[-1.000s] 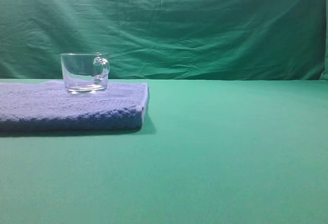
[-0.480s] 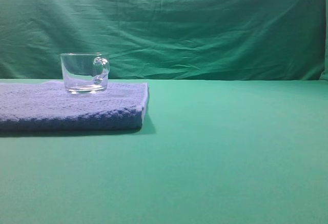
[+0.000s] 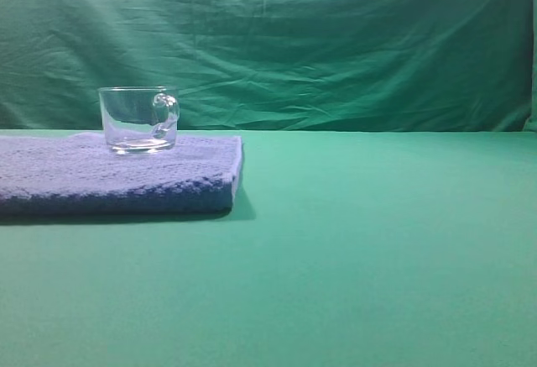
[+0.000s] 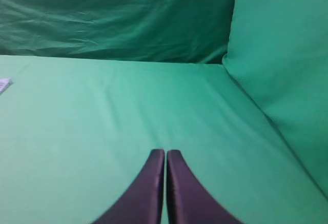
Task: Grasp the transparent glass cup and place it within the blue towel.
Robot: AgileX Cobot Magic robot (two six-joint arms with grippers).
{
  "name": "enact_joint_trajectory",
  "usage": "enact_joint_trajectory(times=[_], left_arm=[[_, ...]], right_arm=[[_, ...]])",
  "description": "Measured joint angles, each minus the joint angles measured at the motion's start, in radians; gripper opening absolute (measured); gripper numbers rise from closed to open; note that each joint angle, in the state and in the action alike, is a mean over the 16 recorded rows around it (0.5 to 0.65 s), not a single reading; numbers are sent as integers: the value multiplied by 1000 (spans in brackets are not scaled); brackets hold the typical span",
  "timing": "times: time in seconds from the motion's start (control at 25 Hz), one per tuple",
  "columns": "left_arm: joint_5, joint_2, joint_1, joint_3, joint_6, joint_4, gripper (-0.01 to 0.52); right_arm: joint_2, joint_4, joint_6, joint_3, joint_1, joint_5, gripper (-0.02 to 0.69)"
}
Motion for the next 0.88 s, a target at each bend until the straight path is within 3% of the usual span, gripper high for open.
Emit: enact_joint_trajectory(times=[0.88], left_arm=[[0,0,0,0,0,0,0]], right_arm=[[0,1,0,20,0,2,0]])
